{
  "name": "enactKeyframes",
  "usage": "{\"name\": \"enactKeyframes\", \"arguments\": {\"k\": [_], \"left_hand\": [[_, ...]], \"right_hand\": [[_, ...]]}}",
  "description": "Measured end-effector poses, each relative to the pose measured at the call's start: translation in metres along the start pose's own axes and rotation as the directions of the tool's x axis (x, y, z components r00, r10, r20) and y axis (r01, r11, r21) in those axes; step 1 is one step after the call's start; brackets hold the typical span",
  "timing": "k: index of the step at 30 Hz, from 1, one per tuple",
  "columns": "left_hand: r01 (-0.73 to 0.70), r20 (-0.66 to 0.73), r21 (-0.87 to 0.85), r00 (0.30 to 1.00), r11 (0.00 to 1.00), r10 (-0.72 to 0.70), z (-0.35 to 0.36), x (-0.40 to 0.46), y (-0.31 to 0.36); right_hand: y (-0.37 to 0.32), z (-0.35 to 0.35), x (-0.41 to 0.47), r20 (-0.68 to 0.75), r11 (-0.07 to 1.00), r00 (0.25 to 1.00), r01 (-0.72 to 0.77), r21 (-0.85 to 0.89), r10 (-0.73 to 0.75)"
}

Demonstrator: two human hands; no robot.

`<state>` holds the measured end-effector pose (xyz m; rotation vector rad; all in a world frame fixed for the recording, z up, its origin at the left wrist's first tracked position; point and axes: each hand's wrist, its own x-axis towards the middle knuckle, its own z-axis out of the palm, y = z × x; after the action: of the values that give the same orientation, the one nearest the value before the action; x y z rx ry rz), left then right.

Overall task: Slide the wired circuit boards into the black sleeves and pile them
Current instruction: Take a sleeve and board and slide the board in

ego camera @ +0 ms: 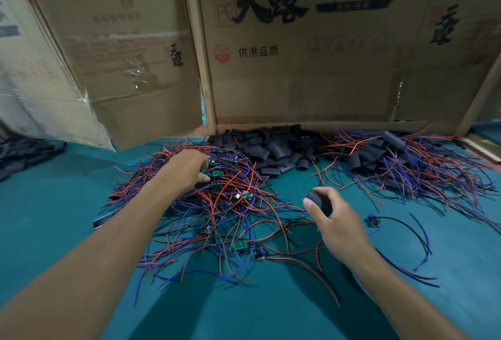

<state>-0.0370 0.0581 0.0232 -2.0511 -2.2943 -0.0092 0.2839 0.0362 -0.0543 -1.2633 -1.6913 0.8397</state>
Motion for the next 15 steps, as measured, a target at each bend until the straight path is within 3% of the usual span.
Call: {"name": "enactKeyframes", "arguments": {"k": [4, 7, 10, 13, 15], "left_hand": [[0.005, -0.147, -0.075, 0.989, 0.997, -0.016, -0.027, -0.013, -0.005], [-0.026, -0.365, -0.320, 0.926, 0.947, -0.097, -0.048, -0.037, 0.005], [-0.097, -0.484, -0.514, 0.853, 0.853, -0.195, -0.056, -0.062, 0.020], [-0.194, -0.488, -0.720, 0.824, 0.666, -0.287, -0.052, -0.078, 0.032], [-0.288, -0.443, -0.859, 0.832, 0.423, -0.334, -0.046, -0.083, 0.040]], "right_hand": [[0.001, 0.001, 0.000, 0.007, 1.000, 1.000, 0.005, 0.002, -0.005], [0.001, 0.002, 0.001, 0.004, 1.000, 1.000, 0.006, 0.020, -0.006], [0.002, 0.002, 0.001, 0.003, 1.000, 1.000, 0.013, 0.026, -0.014], [0.002, 0.001, 0.001, 0.005, 1.000, 1.000, 0.014, 0.026, -0.014], [0.002, 0.000, 0.001, 0.006, 1.000, 1.000, 0.015, 0.022, -0.015]]}}
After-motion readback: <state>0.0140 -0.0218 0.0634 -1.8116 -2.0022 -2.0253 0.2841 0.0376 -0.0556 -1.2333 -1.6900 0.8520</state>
